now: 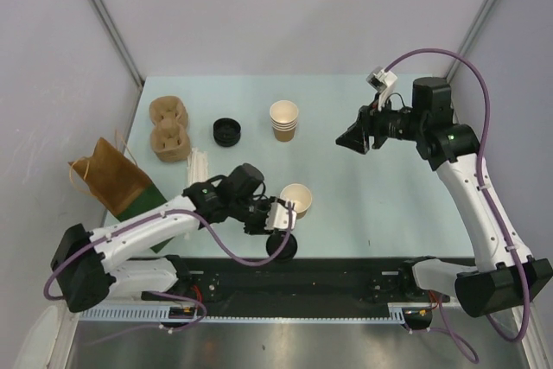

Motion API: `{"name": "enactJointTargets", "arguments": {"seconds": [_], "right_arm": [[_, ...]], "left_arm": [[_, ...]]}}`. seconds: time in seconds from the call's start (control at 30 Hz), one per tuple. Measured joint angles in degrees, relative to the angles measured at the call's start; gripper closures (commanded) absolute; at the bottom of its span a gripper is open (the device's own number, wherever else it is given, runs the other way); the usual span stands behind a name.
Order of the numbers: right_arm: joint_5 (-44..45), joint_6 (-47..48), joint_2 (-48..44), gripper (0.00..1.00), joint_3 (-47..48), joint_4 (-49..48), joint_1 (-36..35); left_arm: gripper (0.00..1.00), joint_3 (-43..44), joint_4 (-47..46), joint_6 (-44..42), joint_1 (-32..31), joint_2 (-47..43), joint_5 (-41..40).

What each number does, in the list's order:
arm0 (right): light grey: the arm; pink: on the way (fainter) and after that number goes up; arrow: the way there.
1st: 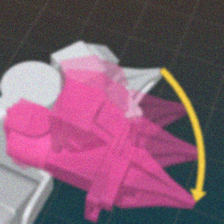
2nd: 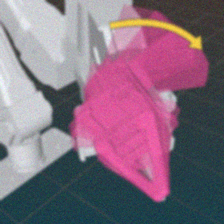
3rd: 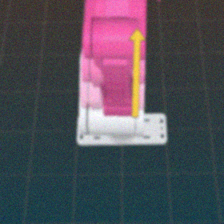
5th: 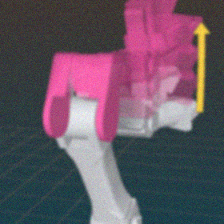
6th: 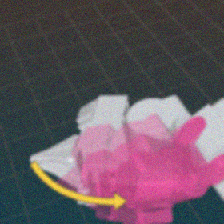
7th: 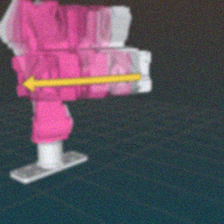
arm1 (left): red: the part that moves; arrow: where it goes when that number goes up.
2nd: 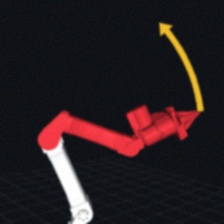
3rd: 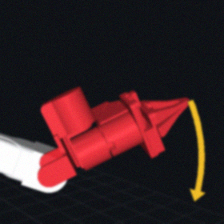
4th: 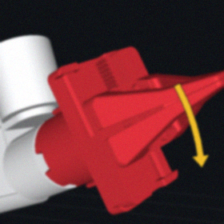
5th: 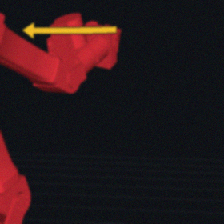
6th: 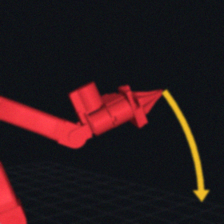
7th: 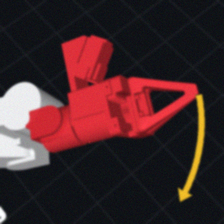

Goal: Pack the takeout coffee

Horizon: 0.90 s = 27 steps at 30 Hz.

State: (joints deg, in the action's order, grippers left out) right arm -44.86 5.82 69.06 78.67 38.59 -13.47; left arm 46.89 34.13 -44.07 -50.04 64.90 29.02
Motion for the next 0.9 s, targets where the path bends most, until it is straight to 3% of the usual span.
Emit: {"name": "enactJointTargets", "arguments": {"seconds": [0.27, 0.9], "right_arm": [[-2.58, -3.32, -0.66, 0.35, -0.28, -1.22, 0.96], [-6.25, -6.49, -1.05, 0.33, -0.79, -3.37, 0.96]], "left_arm": [[0.62, -6.93, -7.98, -1.53, -9.7, 4.7, -6.1], [0.71, -5.95, -15.67, -1.55, -9.03, 15.74, -12.41]]}}
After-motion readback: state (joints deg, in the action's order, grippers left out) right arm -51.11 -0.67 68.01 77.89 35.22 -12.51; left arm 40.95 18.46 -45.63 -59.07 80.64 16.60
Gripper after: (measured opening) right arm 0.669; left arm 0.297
